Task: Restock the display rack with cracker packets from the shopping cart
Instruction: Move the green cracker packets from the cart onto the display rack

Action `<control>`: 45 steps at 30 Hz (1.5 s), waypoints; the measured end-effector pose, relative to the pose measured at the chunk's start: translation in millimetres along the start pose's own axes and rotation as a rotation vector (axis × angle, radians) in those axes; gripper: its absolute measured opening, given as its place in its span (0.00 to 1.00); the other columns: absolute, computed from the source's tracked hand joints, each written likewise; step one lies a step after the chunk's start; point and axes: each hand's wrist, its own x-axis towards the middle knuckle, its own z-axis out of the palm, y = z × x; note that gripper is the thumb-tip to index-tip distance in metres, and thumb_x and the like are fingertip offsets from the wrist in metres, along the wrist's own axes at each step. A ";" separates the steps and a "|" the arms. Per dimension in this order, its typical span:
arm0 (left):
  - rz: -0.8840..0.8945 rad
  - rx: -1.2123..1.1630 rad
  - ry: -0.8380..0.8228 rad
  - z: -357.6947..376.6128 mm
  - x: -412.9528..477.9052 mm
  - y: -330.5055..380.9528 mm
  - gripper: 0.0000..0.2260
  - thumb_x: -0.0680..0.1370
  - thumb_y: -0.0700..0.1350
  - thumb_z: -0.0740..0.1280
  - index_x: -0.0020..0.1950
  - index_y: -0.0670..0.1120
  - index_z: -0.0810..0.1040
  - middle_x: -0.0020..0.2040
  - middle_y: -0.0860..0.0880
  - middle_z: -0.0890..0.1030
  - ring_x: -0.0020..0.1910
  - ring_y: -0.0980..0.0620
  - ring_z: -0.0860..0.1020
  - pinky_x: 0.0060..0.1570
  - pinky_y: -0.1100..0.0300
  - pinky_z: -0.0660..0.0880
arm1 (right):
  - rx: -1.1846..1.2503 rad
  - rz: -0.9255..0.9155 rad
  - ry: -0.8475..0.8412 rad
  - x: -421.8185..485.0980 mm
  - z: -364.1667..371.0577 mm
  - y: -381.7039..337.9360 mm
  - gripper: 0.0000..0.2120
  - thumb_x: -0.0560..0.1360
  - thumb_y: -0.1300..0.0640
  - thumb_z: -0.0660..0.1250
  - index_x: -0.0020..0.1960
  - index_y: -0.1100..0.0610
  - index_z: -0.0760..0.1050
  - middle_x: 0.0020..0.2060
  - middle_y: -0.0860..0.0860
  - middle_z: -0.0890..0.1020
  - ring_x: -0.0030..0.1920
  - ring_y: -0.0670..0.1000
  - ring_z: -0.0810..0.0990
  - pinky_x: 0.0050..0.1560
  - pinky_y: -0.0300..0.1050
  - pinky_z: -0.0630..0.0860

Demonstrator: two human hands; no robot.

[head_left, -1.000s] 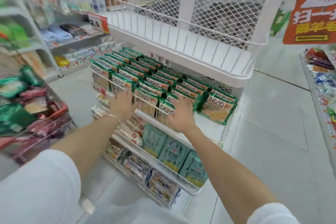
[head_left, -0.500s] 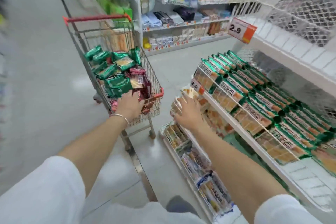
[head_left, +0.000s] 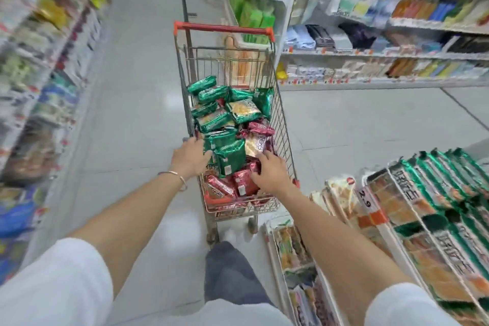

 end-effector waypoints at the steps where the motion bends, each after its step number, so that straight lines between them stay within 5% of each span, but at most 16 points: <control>1: -0.013 -0.009 -0.003 -2.8 16.4 -1.7 0.23 0.84 0.55 0.56 0.74 0.44 0.68 0.70 0.42 0.72 0.68 0.42 0.72 0.63 0.44 0.73 | 0.011 0.002 -0.026 23.6 0.5 1.7 0.33 0.74 0.49 0.66 0.77 0.54 0.62 0.75 0.57 0.66 0.75 0.59 0.63 0.78 0.60 0.53; 6: -0.080 -0.120 -0.010 -16.1 94.8 -4.0 0.18 0.85 0.53 0.57 0.70 0.44 0.72 0.67 0.43 0.73 0.59 0.46 0.77 0.57 0.51 0.74 | 0.121 0.046 -0.156 131.7 -11.7 10.3 0.29 0.76 0.51 0.66 0.75 0.55 0.66 0.71 0.55 0.71 0.69 0.58 0.72 0.71 0.55 0.67; 9: -0.122 -0.207 0.002 -16.1 129.4 -9.1 0.18 0.85 0.52 0.58 0.71 0.44 0.72 0.69 0.42 0.73 0.40 0.58 0.73 0.40 0.62 0.73 | 0.320 0.147 -0.174 190.0 -13.5 17.7 0.24 0.77 0.52 0.67 0.71 0.58 0.70 0.66 0.55 0.77 0.63 0.57 0.77 0.65 0.53 0.73; 13: -0.200 -0.317 -0.005 -16.9 156.8 -11.9 0.15 0.84 0.51 0.59 0.65 0.44 0.76 0.46 0.50 0.81 0.25 0.60 0.68 0.31 0.56 0.75 | 0.576 0.310 -0.210 247.2 -16.3 11.7 0.20 0.79 0.51 0.66 0.64 0.64 0.73 0.54 0.59 0.81 0.50 0.58 0.79 0.53 0.54 0.76; 17: -0.258 -0.382 -0.034 -19.2 174.8 -29.2 0.17 0.84 0.52 0.60 0.68 0.45 0.76 0.42 0.56 0.78 0.38 0.52 0.72 0.36 0.60 0.70 | 0.798 0.431 -0.334 281.1 -16.5 -21.8 0.29 0.81 0.50 0.65 0.72 0.69 0.65 0.62 0.67 0.78 0.56 0.64 0.79 0.61 0.60 0.74; 20: -0.317 -0.431 -0.016 -22.2 183.1 -39.7 0.16 0.84 0.50 0.61 0.70 0.45 0.75 0.54 0.49 0.81 0.47 0.50 0.77 0.46 0.59 0.74 | 0.824 0.489 -0.411 305.1 -4.2 -45.7 0.33 0.80 0.44 0.64 0.73 0.68 0.63 0.45 0.57 0.79 0.41 0.54 0.78 0.42 0.49 0.77; 22: -0.339 -0.452 -0.010 -23.4 186.8 -41.2 0.15 0.84 0.49 0.61 0.69 0.45 0.76 0.62 0.46 0.80 0.51 0.48 0.78 0.55 0.53 0.76 | 0.774 0.472 -0.396 319.0 11.5 -52.5 0.26 0.80 0.42 0.64 0.63 0.64 0.70 0.36 0.52 0.73 0.34 0.49 0.73 0.30 0.41 0.69; 25: -0.336 -0.464 -0.045 -26.5 190.8 -43.8 0.15 0.83 0.49 0.62 0.67 0.46 0.76 0.59 0.48 0.81 0.43 0.51 0.74 0.52 0.49 0.78 | 0.735 0.483 -0.367 331.9 25.4 -52.9 0.18 0.79 0.46 0.67 0.43 0.60 0.69 0.29 0.50 0.69 0.27 0.48 0.66 0.26 0.40 0.63; 28: -0.338 -0.426 -0.041 -39.0 198.0 -46.8 0.15 0.83 0.47 0.63 0.70 0.46 0.74 0.62 0.46 0.80 0.46 0.50 0.76 0.56 0.49 0.77 | 0.726 0.455 -0.344 332.2 20.8 -44.1 0.18 0.77 0.52 0.71 0.36 0.60 0.70 0.28 0.55 0.72 0.25 0.52 0.68 0.30 0.43 0.69; 31: -0.223 -0.248 -0.006 -51.6 211.6 -39.5 0.19 0.81 0.46 0.66 0.73 0.48 0.71 0.72 0.46 0.73 0.64 0.49 0.76 0.65 0.51 0.72 | 0.711 0.292 -0.268 321.1 2.1 -23.8 0.19 0.77 0.55 0.70 0.60 0.70 0.78 0.39 0.64 0.82 0.36 0.61 0.80 0.40 0.51 0.77; 33: -0.072 -0.156 -0.018 -56.7 225.4 -24.7 0.26 0.79 0.47 0.69 0.76 0.49 0.68 0.76 0.48 0.69 0.71 0.49 0.70 0.70 0.51 0.68 | 0.695 0.186 -0.226 314.1 -16.5 -10.1 0.22 0.76 0.55 0.71 0.67 0.63 0.76 0.44 0.57 0.84 0.35 0.55 0.80 0.36 0.47 0.78; 35: 0.058 -0.101 -0.050 -58.5 241.7 -5.1 0.36 0.75 0.53 0.74 0.79 0.50 0.63 0.79 0.49 0.63 0.77 0.48 0.63 0.75 0.50 0.60 | 0.730 0.066 -0.250 313.1 -37.7 0.8 0.18 0.74 0.57 0.73 0.63 0.58 0.79 0.47 0.51 0.85 0.35 0.49 0.79 0.34 0.44 0.79; 38: 0.101 -0.086 -0.201 -52.6 260.8 21.6 0.46 0.69 0.62 0.76 0.81 0.51 0.58 0.80 0.52 0.62 0.78 0.49 0.62 0.76 0.49 0.60 | 0.843 -0.058 -0.381 320.3 -61.3 5.6 0.09 0.72 0.61 0.75 0.51 0.53 0.82 0.45 0.49 0.85 0.45 0.50 0.84 0.47 0.40 0.81; 42: -0.124 -0.555 -0.490 -32.9 261.2 32.4 0.22 0.71 0.52 0.78 0.61 0.47 0.79 0.57 0.48 0.84 0.55 0.48 0.83 0.57 0.51 0.80 | 1.003 -0.056 -0.460 327.6 -68.0 4.2 0.12 0.75 0.54 0.74 0.57 0.53 0.81 0.53 0.50 0.85 0.55 0.48 0.83 0.55 0.36 0.78; 45: -0.287 -0.818 -0.418 -24.5 246.6 19.4 0.11 0.73 0.50 0.77 0.51 0.49 0.81 0.47 0.51 0.86 0.46 0.51 0.83 0.38 0.63 0.77 | 1.008 0.200 -0.241 346.1 -48.3 19.4 0.21 0.77 0.47 0.70 0.66 0.57 0.77 0.60 0.52 0.81 0.59 0.52 0.80 0.65 0.48 0.74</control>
